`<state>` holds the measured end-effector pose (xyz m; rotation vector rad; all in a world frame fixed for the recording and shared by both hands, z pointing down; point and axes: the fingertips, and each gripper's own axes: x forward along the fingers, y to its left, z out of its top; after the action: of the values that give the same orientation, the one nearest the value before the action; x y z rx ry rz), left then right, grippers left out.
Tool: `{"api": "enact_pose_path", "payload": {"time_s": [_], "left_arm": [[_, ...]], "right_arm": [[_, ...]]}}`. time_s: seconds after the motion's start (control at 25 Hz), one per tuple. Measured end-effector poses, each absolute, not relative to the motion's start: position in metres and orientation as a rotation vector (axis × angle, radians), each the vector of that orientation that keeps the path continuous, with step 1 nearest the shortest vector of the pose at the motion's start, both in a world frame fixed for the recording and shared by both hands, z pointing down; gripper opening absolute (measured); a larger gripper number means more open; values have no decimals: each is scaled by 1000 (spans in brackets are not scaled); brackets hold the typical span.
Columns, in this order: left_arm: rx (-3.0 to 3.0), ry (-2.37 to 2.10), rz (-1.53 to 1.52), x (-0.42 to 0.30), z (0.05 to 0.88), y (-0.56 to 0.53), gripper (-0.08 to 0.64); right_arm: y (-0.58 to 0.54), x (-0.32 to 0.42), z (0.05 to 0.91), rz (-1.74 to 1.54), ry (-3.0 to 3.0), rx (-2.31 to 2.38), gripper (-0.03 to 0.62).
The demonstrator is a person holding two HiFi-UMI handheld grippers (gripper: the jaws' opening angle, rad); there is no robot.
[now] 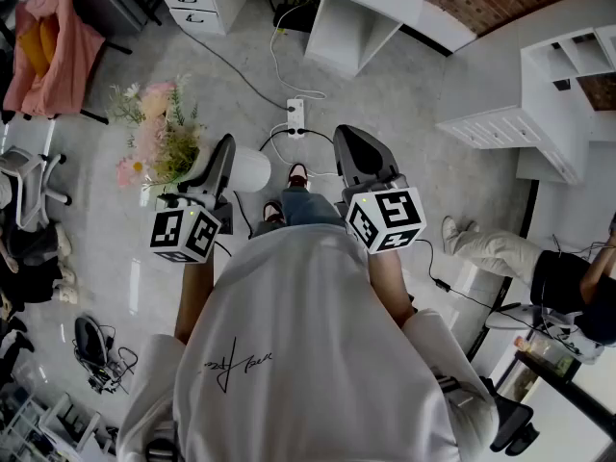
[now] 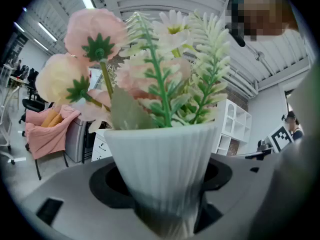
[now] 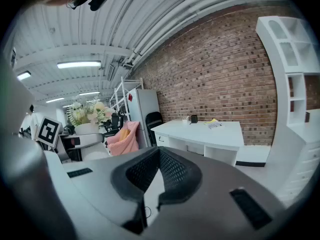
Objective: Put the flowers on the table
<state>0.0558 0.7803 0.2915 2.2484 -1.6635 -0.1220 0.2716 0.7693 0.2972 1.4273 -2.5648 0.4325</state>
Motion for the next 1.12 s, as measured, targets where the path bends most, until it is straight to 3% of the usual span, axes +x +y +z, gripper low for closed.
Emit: {"api": "enact_pose_path", "payload": {"time_s": [1.12], "left_arm": [[2221,-1732,-101,116,290,659,351]], "right_arm": [[632,316,303,495,-2646,1334,25]]}}
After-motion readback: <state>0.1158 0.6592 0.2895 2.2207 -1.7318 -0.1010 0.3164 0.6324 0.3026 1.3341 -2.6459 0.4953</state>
